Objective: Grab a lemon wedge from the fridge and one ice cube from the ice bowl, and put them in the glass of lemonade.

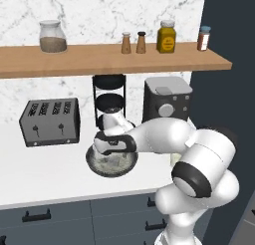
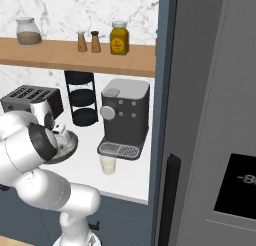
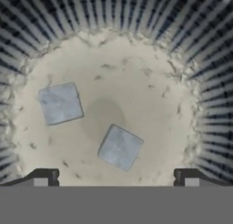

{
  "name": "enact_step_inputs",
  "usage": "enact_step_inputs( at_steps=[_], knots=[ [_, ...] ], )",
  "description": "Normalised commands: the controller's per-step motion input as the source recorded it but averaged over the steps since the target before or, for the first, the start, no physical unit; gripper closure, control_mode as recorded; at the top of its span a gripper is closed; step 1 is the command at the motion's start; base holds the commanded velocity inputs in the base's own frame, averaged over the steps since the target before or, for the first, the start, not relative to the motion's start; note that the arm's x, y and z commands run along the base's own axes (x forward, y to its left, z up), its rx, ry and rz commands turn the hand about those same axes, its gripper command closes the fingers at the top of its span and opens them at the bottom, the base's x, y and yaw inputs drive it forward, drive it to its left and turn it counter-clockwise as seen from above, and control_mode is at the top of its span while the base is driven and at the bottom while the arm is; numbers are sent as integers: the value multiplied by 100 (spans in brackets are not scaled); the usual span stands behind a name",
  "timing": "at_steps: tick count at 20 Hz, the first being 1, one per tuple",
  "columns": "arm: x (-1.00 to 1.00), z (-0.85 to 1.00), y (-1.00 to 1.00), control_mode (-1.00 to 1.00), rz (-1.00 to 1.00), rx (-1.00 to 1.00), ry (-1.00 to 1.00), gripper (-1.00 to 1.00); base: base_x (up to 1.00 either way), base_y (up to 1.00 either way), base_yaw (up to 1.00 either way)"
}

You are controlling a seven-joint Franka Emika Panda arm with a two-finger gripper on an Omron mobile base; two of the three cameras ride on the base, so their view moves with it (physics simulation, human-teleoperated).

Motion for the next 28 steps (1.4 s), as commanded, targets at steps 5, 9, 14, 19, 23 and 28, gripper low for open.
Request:
enact_step_inputs(
  at_steps=[5,9,14,19,23,28],
  knots=[
    [11,-37,4,-100,0,0,-5,-100,0,0,0],
    [0,-1,0,-100,0,0,0,-100,0,0,0],
    [7,0,-14,-100,0,0,1,-100,0,0,0],
    [2,-1,-9,-100,0,0,1,-100,0,0,0],
    [0,-17,0,-100,0,0,0,-100,0,0,0],
    [2,-29,0,-100,0,0,0,-100,0,0,0]
  ],
)
